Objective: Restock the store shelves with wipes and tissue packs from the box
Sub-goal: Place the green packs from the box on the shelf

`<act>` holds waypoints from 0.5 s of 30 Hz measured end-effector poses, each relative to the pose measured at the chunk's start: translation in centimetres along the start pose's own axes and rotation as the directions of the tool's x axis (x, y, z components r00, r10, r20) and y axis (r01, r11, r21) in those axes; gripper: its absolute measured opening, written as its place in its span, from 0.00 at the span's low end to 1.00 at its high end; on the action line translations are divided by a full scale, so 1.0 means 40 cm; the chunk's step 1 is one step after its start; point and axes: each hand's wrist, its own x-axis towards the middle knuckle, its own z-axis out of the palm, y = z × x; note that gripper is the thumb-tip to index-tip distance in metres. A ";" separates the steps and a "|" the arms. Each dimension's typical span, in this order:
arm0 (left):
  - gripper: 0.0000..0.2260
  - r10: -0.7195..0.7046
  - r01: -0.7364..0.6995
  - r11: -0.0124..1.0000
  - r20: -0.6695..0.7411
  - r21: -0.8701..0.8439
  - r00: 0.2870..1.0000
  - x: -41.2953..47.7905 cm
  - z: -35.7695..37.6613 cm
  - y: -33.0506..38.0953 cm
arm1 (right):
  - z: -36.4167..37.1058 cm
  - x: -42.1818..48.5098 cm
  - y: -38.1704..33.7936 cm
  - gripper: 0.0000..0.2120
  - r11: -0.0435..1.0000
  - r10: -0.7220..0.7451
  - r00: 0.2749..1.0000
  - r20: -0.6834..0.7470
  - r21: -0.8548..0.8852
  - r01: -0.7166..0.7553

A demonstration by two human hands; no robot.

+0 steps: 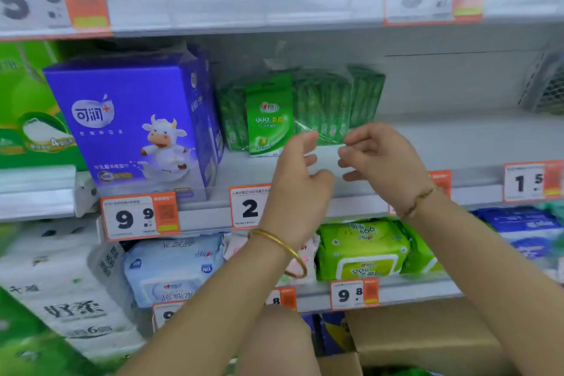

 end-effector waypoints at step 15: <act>0.18 -0.478 0.035 0.823 0.659 0.566 0.581 -0.301 0.449 -0.391 | -0.360 -0.489 0.602 0.04 0.564 0.730 0.683 -0.024 -0.544 -0.621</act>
